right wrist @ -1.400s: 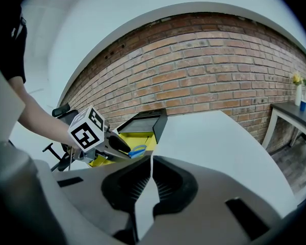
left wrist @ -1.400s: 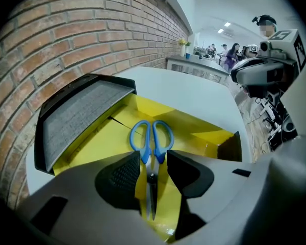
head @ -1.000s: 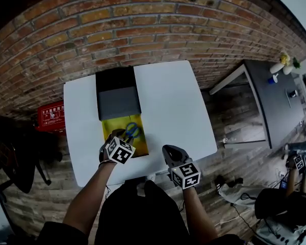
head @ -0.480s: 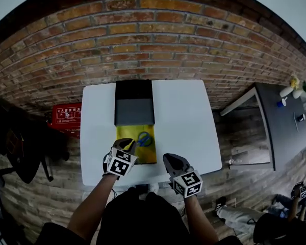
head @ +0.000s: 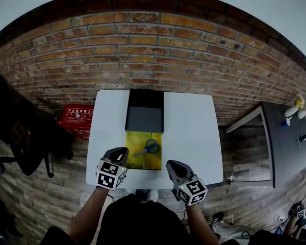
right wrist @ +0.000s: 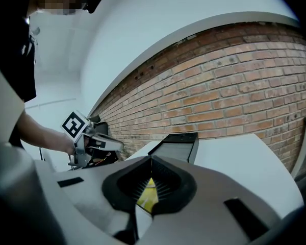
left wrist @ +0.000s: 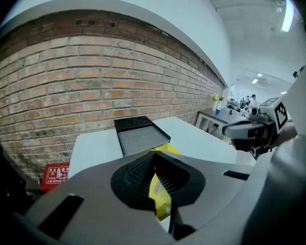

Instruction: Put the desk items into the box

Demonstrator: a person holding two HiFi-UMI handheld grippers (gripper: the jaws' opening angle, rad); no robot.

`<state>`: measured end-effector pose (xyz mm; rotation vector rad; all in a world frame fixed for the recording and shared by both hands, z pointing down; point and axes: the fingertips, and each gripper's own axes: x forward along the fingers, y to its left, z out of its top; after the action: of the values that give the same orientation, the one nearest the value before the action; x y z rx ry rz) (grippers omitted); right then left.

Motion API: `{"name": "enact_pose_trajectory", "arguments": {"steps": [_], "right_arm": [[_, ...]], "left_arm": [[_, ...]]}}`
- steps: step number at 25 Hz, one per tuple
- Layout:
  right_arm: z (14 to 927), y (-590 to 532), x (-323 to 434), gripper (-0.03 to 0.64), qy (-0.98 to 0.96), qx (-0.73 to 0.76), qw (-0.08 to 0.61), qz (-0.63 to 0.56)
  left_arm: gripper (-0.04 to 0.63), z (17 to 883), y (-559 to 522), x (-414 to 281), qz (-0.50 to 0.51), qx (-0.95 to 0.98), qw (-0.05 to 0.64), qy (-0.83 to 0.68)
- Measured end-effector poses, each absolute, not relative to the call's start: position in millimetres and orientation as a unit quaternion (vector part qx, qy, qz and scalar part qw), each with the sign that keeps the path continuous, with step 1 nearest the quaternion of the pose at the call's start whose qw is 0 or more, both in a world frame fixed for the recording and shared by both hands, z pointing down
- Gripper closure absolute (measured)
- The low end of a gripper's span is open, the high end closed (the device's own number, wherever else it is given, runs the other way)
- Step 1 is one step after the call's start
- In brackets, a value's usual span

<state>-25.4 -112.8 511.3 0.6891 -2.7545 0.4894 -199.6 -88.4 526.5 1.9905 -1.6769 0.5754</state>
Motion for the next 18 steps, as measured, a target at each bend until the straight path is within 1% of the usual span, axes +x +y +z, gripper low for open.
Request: {"name": "enact_pose_trajectory", "arguments": {"steps": [8, 18], "right_arm": [[500, -109, -27, 0.595, -0.951, 0.233, 0.125, 0.16], [498, -106, -27, 0.597, -0.95, 0.235, 0.123, 0.163]], "left_arm": [[0.581, 509, -56, -217, 0.161, 0.713, 0.237, -0.639], [0.581, 508, -49, -217, 0.156, 0.716, 0.23, -0.64]]}}
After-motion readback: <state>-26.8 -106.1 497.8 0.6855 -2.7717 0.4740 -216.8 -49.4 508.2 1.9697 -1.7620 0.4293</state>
